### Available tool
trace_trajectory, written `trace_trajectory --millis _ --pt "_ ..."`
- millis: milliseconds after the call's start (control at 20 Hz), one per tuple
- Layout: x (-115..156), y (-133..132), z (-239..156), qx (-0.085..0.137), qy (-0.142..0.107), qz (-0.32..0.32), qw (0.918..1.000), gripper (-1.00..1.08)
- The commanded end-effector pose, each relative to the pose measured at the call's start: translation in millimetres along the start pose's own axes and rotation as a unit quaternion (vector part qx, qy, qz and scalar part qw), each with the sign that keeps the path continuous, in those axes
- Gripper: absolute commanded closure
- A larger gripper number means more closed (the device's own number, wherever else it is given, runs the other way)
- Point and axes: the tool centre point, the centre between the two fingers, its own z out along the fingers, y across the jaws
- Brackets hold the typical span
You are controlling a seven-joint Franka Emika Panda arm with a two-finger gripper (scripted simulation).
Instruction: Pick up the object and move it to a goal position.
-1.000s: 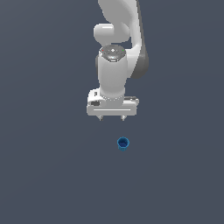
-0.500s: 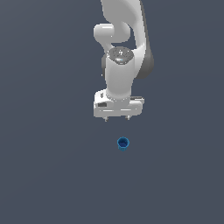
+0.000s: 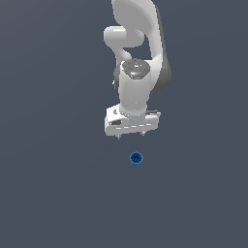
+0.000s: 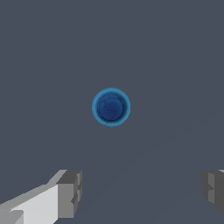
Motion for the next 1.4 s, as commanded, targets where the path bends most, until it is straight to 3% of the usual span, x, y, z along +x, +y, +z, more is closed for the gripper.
trace_trajectory --millis 0,300,750,1050,1350 --pt "5 -2 6 0.0 -0.001 -0.023 0.9997 -0.92" --pt "22 -7 28 0.0 -0.005 -0.101 0.9948 -0.92" --pt "45 -16 62 0.004 -0.009 -0.215 0.9766 -0.92" --pt "53 -20 75 0.006 -0.01 -0.255 0.967 -0.92" --pt "55 -21 79 0.007 -0.01 -0.268 0.9634 -0.92"
